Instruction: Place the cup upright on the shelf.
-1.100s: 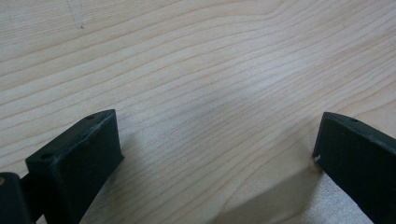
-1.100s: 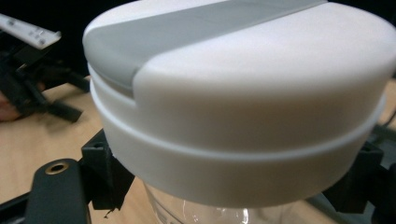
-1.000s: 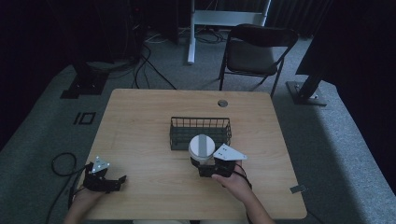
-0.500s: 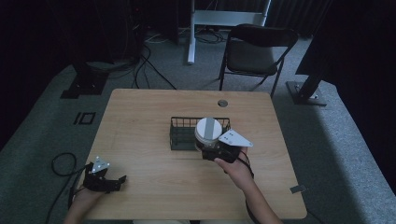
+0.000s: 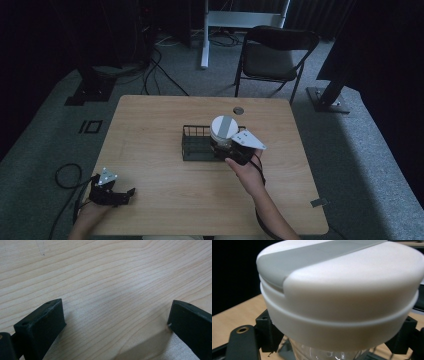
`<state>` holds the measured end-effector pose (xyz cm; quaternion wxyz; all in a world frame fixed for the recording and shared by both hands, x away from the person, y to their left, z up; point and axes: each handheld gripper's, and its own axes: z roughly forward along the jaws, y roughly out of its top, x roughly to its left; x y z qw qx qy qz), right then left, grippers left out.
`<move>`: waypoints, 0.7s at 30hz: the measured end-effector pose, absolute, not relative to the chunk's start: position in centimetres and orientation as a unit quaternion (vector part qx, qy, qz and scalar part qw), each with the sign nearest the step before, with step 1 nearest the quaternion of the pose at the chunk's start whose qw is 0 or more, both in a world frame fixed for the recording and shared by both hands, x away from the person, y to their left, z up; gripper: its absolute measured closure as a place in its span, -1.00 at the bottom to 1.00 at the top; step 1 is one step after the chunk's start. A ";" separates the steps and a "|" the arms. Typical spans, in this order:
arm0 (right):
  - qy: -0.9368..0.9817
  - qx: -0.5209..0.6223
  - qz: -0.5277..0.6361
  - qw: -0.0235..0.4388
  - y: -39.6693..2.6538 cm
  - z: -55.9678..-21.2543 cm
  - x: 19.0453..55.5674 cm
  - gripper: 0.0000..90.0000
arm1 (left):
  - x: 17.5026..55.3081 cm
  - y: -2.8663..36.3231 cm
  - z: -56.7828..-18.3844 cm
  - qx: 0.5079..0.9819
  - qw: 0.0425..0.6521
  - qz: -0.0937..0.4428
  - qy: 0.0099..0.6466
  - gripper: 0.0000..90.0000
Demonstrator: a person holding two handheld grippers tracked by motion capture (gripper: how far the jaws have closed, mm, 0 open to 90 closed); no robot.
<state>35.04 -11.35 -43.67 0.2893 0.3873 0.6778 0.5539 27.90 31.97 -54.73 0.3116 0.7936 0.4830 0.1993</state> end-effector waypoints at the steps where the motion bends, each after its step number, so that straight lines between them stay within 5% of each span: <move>1: 0.675 0.397 0.545 0.301 -10.9 -43.5 35.5 -0.60 | 27.9 32.0 -54.7 0.794 0.312 0.199 0.483 -0.97; 21: 0.651 0.461 0.489 0.354 -8.3 -44.6 38.4 -0.59 | 27.9 32.0 -54.7 0.793 0.312 0.199 0.484 -0.97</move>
